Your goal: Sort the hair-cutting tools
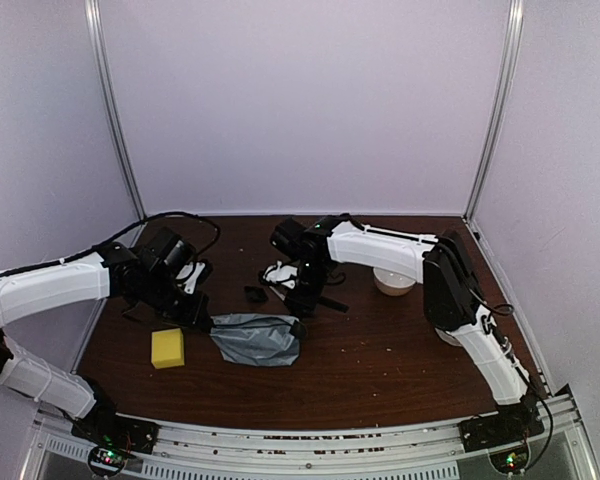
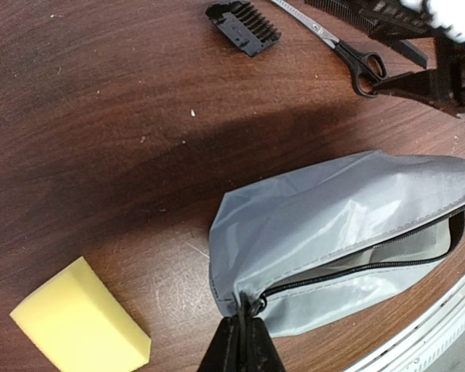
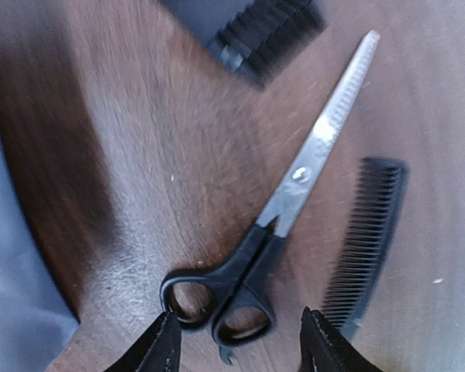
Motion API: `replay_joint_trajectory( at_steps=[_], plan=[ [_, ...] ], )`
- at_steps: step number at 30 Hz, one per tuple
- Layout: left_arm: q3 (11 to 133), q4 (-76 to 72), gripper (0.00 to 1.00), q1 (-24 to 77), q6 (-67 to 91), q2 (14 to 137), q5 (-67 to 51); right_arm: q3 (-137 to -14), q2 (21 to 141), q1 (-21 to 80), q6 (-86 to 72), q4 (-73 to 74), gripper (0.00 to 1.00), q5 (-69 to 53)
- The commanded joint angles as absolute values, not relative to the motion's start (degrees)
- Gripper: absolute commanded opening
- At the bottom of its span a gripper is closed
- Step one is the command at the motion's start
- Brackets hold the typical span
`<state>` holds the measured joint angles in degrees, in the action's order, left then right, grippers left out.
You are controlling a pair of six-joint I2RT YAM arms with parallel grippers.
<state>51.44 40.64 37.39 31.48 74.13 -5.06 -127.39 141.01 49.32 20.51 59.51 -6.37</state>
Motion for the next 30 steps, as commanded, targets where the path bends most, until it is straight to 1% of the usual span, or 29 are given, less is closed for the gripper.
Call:
replay_joint_trajectory(
  at_steps=[1, 7, 10, 17, 19, 23, 28, 30],
  plan=[
    [53.51, 40.41, 0.07, 37.18, 30.28, 73.77, -4.43, -129.17, 142.11, 50.30, 19.78, 60.96, 0.54, -1.90],
    [53.57, 40.28, 0.07, 37.18, 30.34, 74.18, -4.71, -129.44, 143.89, 50.74, 19.93, 61.13, 0.53, 0.08],
    [53.53, 39.92, 0.07, 37.18, 30.42, 74.26, -4.83, -128.91, 144.22, 50.73, 20.37, 61.48, 0.48, 0.79],
    [53.70, 39.75, 0.07, 37.21, 30.30, 74.61, -5.05, -122.58, 141.32, 50.67, 21.45, 61.84, 0.41, 1.91],
    [53.79, 39.80, 0.07, 37.18, 30.22, 74.55, -5.08, -119.06, 138.89, 50.55, 22.10, 62.09, 0.40, 2.15],
    [53.88, 39.76, 0.07, 37.18, 29.87, 74.25, -4.98, -104.67, 130.63, 49.98, 24.78, 58.70, 0.39, 2.73],
    [53.24, 39.23, 0.08, 37.18, 29.79, 74.57, -5.70, -85.66, 120.15, 47.81, 32.71, 52.04, 0.38, 4.12],
    [52.65, 38.44, 0.08, 37.18, 29.95, 74.62, -5.78, -81.77, 117.71, 46.09, 35.18, 51.31, 0.38, 3.59]
  ],
)
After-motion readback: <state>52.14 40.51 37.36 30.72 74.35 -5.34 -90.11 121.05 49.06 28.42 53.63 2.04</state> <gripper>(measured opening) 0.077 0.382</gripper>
